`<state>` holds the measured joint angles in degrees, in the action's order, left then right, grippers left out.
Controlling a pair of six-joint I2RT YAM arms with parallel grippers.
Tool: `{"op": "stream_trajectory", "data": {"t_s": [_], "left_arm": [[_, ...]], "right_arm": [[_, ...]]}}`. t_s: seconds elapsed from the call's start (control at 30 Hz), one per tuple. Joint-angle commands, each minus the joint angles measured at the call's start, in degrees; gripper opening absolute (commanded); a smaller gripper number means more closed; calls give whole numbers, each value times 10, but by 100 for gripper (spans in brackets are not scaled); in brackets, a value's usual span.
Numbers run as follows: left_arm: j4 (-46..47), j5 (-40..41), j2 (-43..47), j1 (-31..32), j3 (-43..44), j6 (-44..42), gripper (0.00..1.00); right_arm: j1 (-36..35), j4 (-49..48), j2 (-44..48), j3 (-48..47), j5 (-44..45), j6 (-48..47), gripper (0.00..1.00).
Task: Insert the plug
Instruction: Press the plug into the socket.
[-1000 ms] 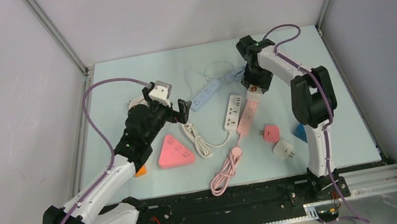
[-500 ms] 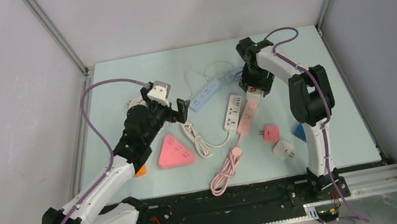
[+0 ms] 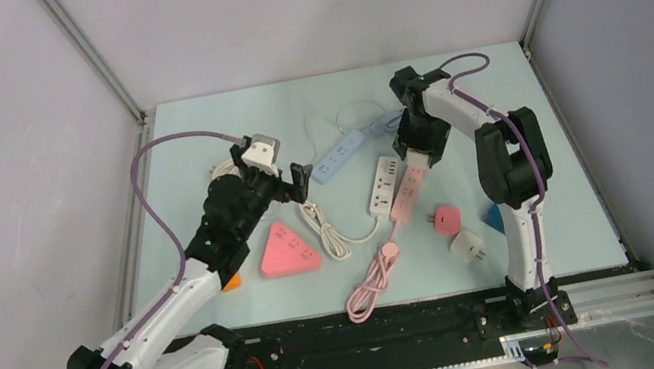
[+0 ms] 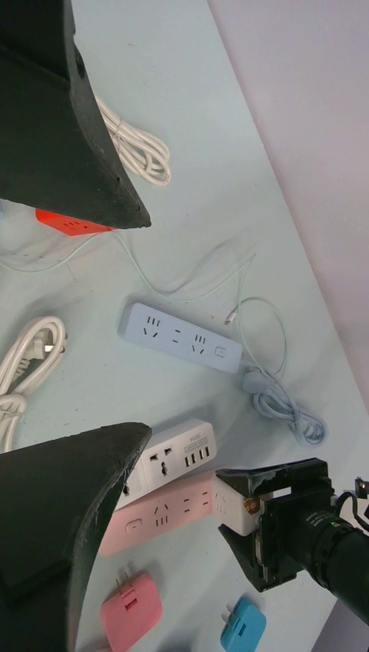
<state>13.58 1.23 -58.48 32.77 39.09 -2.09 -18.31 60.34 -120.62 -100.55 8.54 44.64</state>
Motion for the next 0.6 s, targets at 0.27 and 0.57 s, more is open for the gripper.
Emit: {"op": "stream_trajectory", "data": {"t_s": [0.27, 0.57], "left_arm": [[11, 18, 15, 9, -6, -19, 100], [9, 20, 8, 9, -4, -22, 100]], "right_arm": [[30, -27, 7, 71, -23, -4, 24], [36, 22, -65, 48, -45, -19, 3]]}}
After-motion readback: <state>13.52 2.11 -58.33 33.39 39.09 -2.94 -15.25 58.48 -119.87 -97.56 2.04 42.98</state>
